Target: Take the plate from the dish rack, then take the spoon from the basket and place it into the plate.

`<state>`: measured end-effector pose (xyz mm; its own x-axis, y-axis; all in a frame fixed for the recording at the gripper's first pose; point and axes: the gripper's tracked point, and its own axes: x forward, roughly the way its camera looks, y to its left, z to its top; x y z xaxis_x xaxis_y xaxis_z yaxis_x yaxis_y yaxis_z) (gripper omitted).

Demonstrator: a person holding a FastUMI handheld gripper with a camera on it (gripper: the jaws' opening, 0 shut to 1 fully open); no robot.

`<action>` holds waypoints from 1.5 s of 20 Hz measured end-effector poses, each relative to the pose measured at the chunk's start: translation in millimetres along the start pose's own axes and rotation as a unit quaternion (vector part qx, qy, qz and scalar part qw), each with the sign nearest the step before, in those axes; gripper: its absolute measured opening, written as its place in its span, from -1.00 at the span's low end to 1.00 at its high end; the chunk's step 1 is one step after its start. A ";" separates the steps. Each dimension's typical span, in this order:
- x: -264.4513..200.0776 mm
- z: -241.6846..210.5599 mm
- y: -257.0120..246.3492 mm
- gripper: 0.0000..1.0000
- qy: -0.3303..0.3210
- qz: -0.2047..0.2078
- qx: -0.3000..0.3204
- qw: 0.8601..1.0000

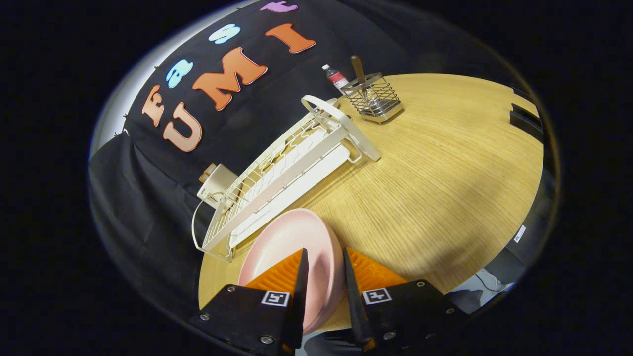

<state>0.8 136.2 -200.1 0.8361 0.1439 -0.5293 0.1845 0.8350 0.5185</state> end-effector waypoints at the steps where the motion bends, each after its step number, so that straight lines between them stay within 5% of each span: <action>1: -1.6 6.5 -1.1 -0.21 -0.008 0.000 -0.003 1.000; 3: -5.6 18.4 -3.8 -0.11 -0.023 -0.005 -0.017 1.000; 8: -15.5 54.9 -7.2 0.69 -0.074 -0.021 -0.096 0.992; 12: -20.4 78.2 -12.0 0.97 -0.099 -0.035 -0.161 0.981; 22: -23.1 197.6 -36.4 0.97 -0.222 -0.090 -0.264 0.934; 30: 25.4 275.9 -35.4 0.90 -0.298 -0.102 -0.310 0.897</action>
<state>158.1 -36.2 -46.6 0.9792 -0.2016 -0.0213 0.1977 0.9730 -0.1193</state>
